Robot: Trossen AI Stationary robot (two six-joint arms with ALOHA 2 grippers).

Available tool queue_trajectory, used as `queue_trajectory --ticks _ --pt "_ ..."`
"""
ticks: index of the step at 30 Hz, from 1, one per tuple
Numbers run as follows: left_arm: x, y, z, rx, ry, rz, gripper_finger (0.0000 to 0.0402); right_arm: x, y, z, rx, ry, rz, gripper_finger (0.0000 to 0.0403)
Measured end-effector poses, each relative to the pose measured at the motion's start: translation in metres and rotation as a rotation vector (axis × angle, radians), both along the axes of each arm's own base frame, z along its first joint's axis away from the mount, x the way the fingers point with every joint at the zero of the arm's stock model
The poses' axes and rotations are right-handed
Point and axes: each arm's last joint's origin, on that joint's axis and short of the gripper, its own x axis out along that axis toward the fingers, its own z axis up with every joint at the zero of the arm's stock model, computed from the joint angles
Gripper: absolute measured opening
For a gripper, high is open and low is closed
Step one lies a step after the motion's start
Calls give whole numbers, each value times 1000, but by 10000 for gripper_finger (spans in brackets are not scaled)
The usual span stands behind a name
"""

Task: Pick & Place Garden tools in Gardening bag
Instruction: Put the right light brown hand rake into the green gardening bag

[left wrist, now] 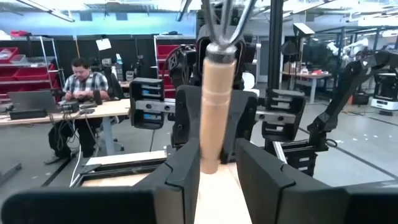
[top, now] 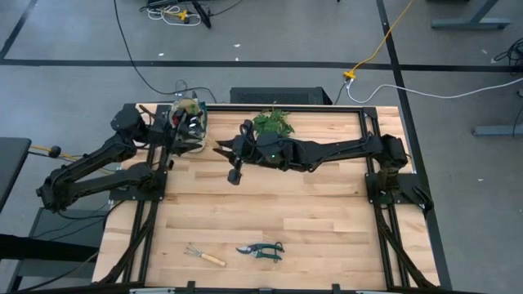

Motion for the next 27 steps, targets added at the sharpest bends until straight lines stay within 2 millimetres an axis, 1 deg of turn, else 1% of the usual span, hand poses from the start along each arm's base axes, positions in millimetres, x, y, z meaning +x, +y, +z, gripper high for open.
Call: queue_trajectory --ticks 7,12,14,23,27 --pt "0 0 1 8 -13 2 110 3 1 0 7 -36 19 45" --pt "-1 -1 4 4 -38 -3 110 11 -1 -11 9 -39 30 45" --pt "-1 -1 5 4 -42 -5 110 12 -2 -12 9 -49 28 45" --pt "1 -5 5 4 -43 -36 110 13 -5 -10 17 -79 21 45" --pt "1 -6 5 6 -47 -40 110 16 -5 -13 19 -89 22 45"
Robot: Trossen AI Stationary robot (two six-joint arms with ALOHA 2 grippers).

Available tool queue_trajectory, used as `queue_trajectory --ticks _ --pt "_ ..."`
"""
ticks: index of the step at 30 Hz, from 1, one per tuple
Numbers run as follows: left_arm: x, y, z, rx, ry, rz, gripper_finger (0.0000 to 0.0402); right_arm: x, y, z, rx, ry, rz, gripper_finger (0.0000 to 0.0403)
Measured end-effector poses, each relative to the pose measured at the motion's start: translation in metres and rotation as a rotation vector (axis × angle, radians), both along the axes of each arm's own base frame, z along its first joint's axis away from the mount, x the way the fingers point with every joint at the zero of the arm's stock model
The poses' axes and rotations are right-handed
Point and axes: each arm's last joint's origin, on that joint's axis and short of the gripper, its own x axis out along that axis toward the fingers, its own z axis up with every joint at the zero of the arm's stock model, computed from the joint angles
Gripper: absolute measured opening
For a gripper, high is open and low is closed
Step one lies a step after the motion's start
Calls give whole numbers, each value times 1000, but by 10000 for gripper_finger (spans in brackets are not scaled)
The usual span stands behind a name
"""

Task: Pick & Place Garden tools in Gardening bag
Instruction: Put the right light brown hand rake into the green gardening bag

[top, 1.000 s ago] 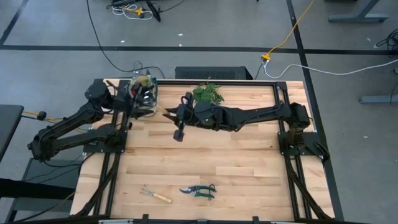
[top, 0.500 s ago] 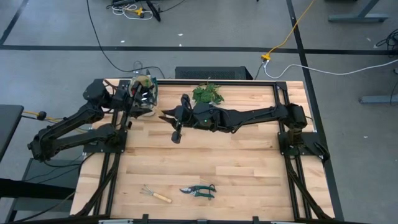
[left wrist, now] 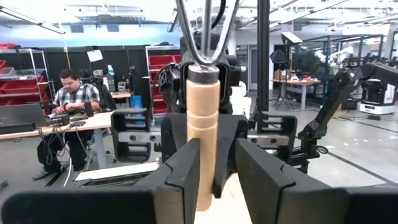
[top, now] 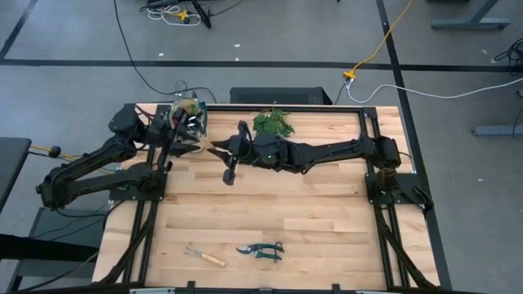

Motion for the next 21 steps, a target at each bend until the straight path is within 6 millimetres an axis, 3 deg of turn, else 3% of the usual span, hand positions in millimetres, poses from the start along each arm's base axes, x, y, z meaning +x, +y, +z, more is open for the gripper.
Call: queue_trajectory --ticks 21 --pt "1 -2 2 5 -26 11 110 3 0 -3 1 -14 23 45"
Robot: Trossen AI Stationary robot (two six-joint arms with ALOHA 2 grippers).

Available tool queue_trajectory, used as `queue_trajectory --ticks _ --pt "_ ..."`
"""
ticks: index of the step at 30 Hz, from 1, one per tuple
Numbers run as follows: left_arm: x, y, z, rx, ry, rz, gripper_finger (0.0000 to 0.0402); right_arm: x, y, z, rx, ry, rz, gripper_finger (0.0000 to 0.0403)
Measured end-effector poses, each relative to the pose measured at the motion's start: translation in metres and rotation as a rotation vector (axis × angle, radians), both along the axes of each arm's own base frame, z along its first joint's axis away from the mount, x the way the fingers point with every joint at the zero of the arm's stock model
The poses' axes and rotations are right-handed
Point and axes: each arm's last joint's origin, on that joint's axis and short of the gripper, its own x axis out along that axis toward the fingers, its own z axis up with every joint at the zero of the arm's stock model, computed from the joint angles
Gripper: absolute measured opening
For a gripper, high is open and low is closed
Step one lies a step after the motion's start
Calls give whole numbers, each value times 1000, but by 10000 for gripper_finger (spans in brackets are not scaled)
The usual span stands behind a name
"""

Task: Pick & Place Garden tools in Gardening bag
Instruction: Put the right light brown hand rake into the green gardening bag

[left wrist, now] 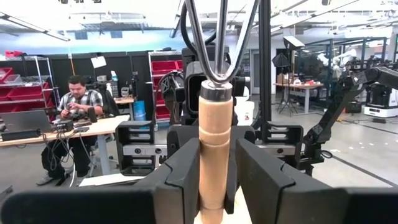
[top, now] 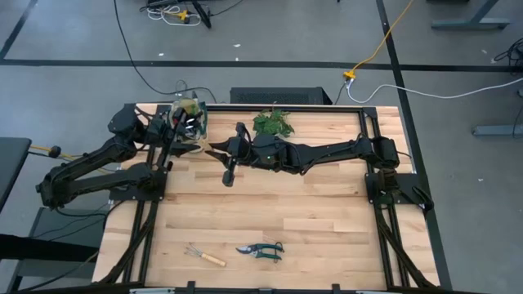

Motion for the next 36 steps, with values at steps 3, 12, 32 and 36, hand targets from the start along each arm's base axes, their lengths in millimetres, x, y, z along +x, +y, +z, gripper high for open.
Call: queue_trajectory --ticks 3,12,32,36 --pt "1 -1 0 -6 -4 13 110 0 0 0 0 0 0 45" --pt "2 -4 2 -5 -22 11 110 0 0 0 1 -1 0 45" --pt "23 -1 -2 -20 -25 -2 110 0 0 -1 1 12 -1 45" --pt "23 -1 0 -35 -39 -5 109 0 0 -1 0 14 -1 45"
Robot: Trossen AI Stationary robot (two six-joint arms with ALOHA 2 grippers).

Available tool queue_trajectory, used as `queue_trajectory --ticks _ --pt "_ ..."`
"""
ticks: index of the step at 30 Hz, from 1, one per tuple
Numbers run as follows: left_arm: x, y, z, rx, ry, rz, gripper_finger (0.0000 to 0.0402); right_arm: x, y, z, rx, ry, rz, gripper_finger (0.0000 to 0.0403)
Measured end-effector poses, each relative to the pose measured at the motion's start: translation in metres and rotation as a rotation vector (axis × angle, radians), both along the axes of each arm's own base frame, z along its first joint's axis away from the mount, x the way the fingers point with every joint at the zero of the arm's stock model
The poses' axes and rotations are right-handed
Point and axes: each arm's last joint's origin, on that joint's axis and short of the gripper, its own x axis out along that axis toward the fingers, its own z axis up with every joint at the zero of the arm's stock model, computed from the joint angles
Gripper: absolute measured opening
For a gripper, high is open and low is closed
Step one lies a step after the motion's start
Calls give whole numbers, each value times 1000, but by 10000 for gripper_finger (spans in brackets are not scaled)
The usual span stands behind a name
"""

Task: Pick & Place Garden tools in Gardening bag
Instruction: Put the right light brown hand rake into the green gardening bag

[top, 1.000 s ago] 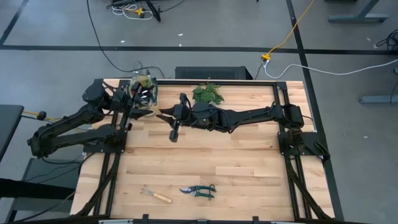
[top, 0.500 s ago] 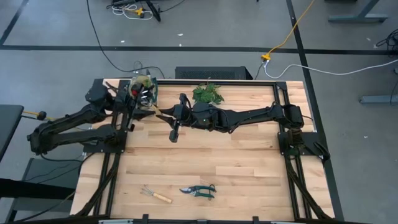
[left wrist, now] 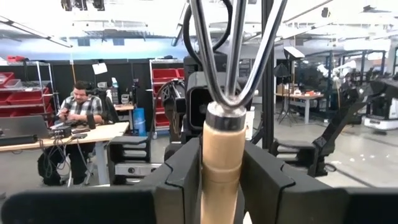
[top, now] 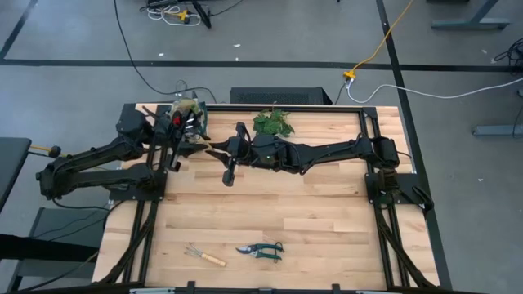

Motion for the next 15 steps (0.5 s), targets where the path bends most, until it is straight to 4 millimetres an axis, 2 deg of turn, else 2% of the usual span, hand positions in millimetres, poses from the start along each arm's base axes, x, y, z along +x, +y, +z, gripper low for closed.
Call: queue_trajectory --ticks 5,10,15 --pt "0 0 -1 0 5 1 73 0 0 0 3 1 0 45" --pt "0 0 -1 -4 10 5 73 0 0 -1 2 15 -1 45" --pt "1 2 -4 -33 41 35 73 0 0 -3 -5 34 -6 90"
